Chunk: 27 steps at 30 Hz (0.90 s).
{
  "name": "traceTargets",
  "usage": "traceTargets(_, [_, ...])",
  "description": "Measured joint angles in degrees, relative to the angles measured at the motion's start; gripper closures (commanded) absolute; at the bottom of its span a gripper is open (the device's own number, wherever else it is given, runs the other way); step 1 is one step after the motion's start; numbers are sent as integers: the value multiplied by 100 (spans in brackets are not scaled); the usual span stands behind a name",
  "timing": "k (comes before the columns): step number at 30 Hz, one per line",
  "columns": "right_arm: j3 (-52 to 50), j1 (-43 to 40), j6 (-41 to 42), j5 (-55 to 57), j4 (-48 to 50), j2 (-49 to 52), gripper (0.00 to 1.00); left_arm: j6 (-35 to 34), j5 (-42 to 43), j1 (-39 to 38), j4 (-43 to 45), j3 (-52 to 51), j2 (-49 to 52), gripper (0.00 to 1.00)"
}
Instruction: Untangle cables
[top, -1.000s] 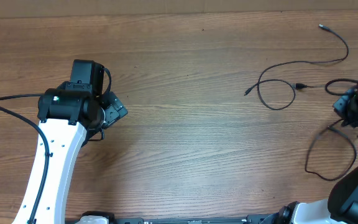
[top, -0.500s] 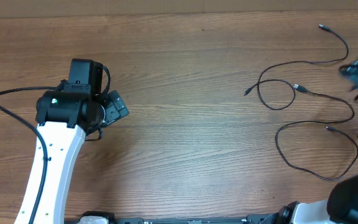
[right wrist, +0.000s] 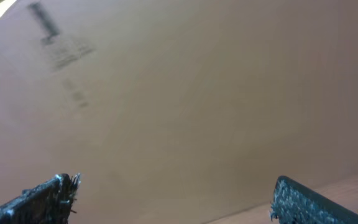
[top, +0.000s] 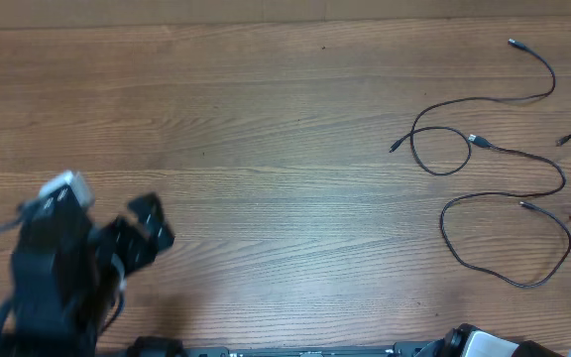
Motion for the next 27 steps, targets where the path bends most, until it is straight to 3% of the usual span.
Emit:
traceTargets(9, [-87, 378, -431, -382, -739, -289, 0, 20, -831, 0, -494, 4, -846, 0])
traceTargets(15, [-160, 1384, -1182, 402, -1379, -1519, 0, 22, -1001, 0, -717, 4, -852, 0])
traceTargets(27, [-2367, 1766, -1335, 492, -588, -3816, 0, 22, -1040, 0, -730, 4, -850, 0])
